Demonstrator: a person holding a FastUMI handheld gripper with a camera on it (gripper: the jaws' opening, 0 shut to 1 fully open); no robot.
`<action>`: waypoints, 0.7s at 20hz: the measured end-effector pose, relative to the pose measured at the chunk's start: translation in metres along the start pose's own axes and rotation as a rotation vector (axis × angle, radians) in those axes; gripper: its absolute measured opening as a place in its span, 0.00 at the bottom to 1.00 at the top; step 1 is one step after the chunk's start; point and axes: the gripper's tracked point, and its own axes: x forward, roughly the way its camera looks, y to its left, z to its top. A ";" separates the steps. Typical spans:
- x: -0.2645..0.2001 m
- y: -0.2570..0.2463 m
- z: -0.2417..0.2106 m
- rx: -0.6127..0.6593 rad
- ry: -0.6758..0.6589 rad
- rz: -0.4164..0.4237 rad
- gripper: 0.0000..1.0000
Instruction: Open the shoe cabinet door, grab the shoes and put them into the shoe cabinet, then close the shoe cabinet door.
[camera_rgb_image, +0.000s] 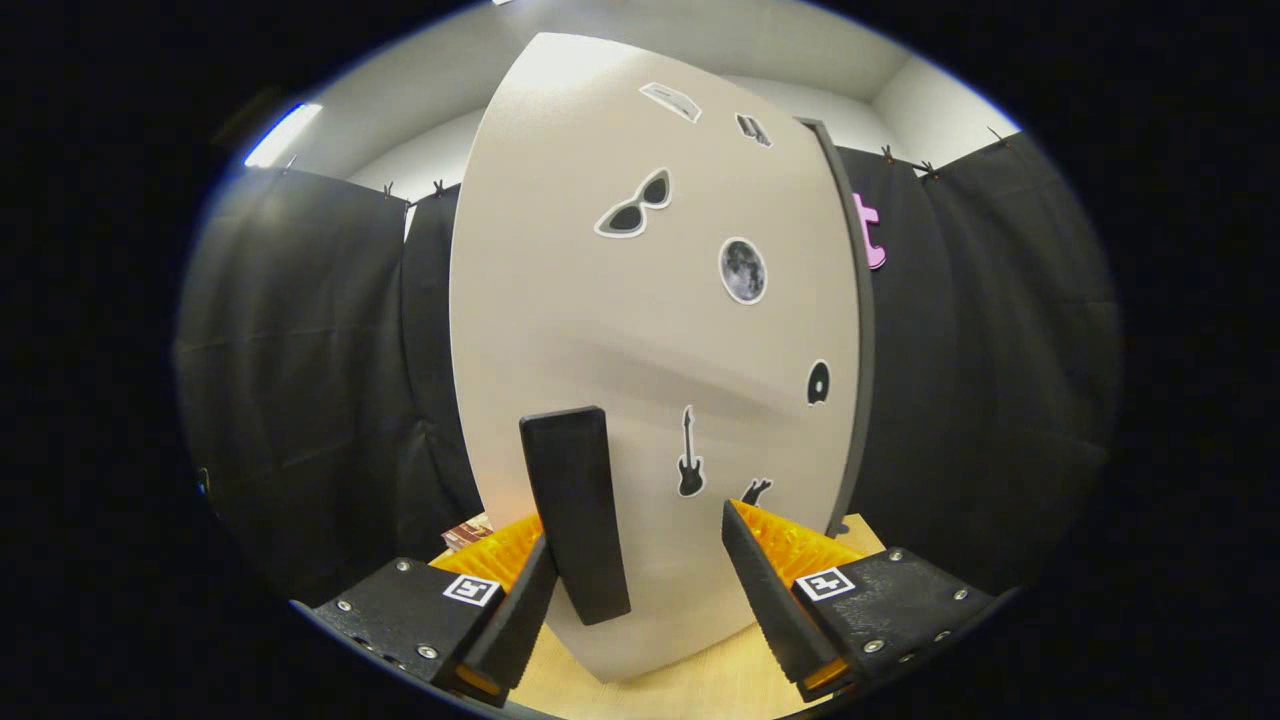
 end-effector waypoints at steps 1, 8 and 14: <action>0.011 0.006 0.001 -0.011 -0.002 -0.006 0.93; 0.071 0.033 0.009 -0.013 -0.010 -0.067 0.94; 0.108 0.043 0.013 -0.031 -0.003 -0.118 0.94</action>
